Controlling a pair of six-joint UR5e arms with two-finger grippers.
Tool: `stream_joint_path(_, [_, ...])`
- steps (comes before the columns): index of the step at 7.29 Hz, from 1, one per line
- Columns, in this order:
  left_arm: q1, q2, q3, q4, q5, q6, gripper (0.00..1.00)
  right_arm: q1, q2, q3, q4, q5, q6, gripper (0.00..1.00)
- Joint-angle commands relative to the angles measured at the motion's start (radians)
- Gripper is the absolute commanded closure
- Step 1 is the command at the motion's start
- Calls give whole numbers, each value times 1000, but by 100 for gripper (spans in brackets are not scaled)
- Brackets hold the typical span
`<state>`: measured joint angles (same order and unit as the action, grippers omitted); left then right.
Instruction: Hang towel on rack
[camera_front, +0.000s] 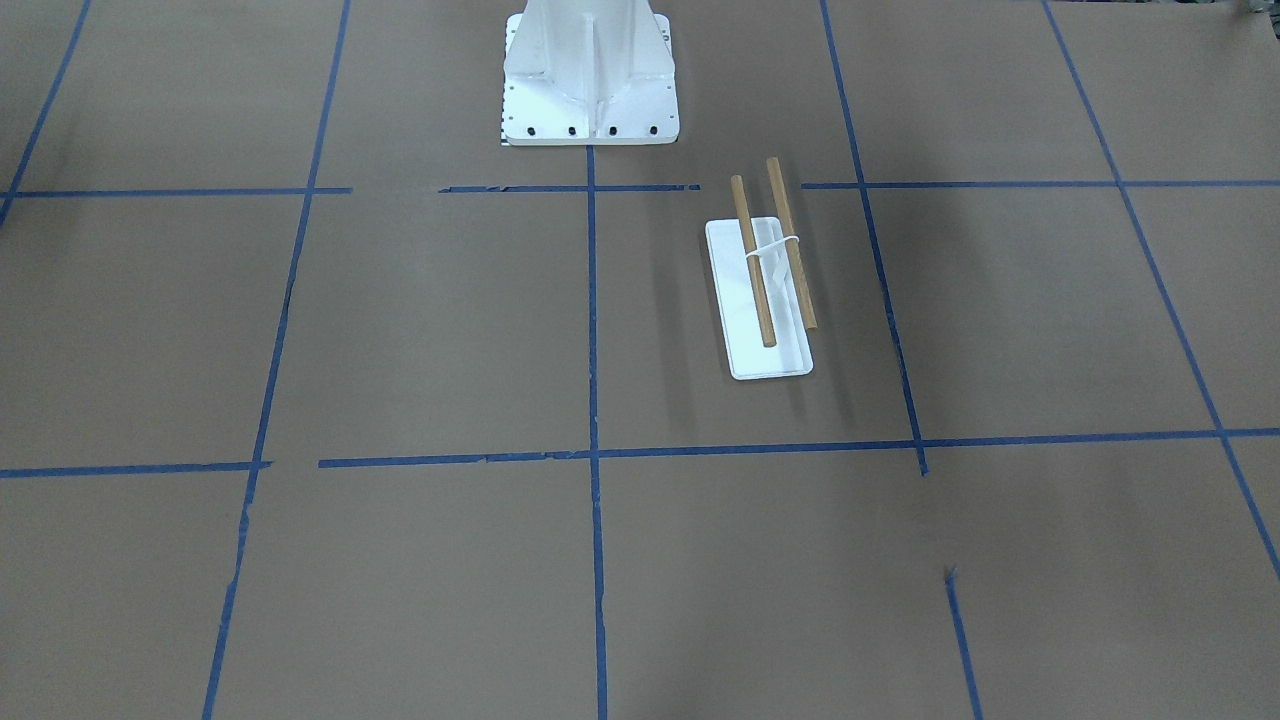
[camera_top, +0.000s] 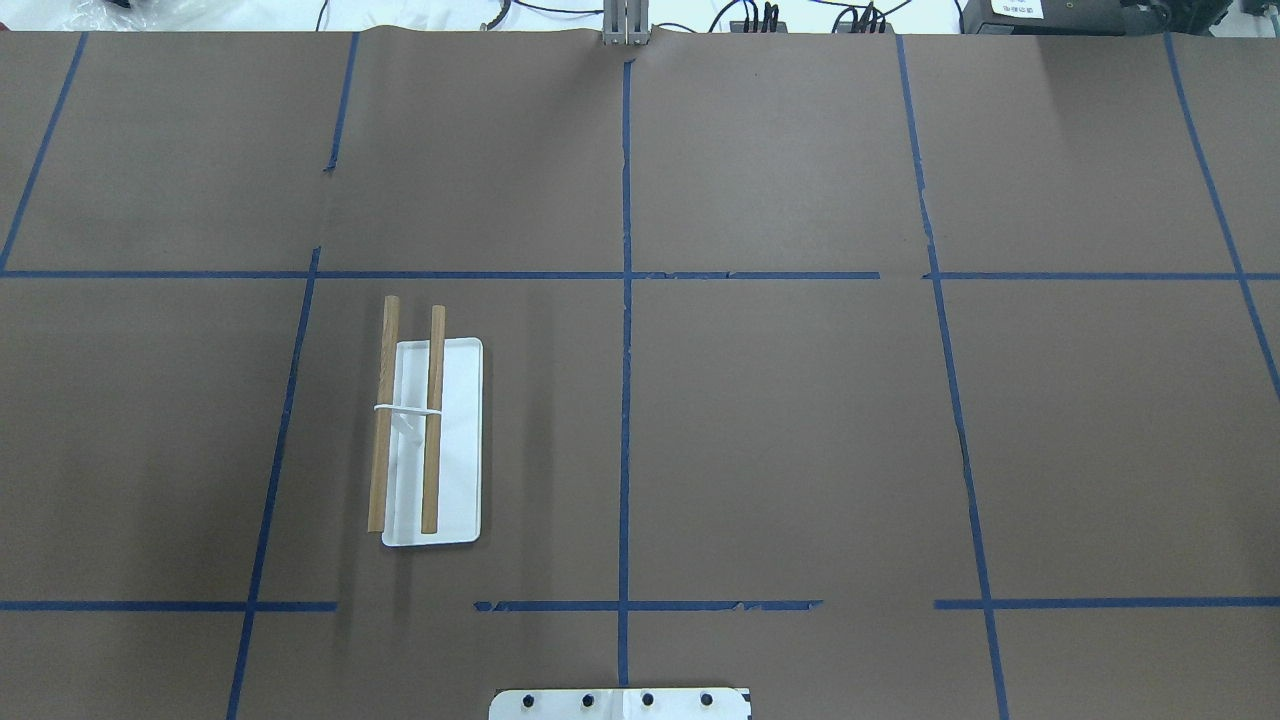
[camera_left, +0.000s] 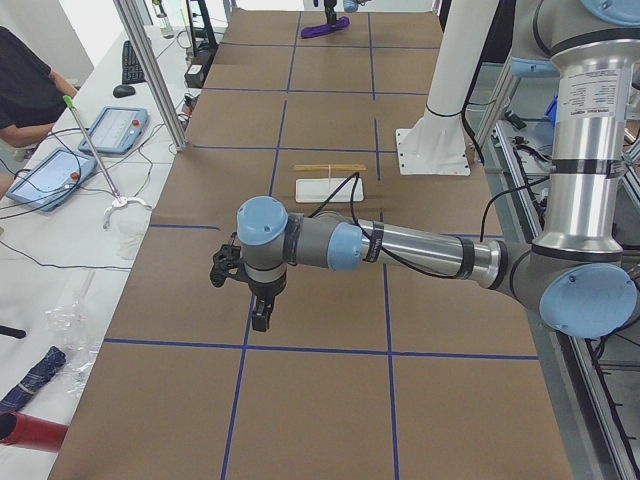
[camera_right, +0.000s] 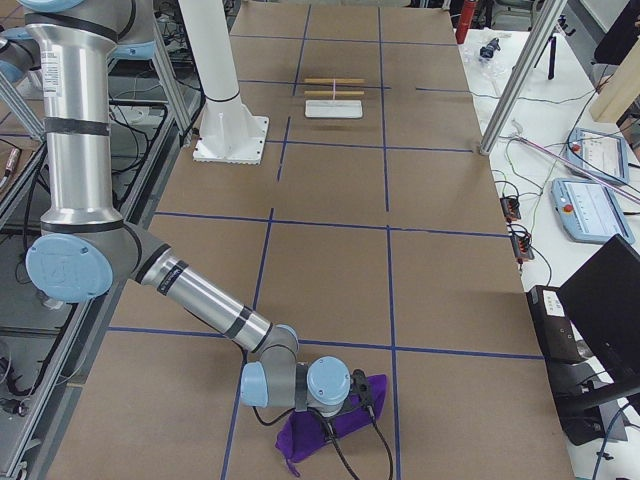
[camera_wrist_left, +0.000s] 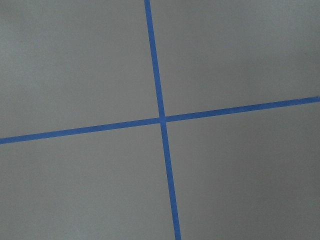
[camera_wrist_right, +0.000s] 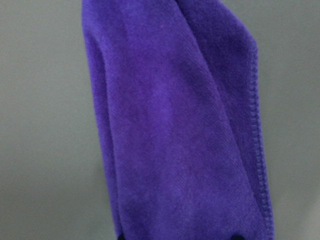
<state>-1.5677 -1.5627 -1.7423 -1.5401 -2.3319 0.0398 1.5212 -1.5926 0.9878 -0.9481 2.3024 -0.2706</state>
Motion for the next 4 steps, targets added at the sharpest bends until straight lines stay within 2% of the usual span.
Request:
stream_joint_path(1, [0,7,-2,0,-1,0,0,0,2,18,5,3,-10,100])
stream_joint_path(4, [0,7,-2,2,-1,-1,0,4,0,98,3,17,-9,100])
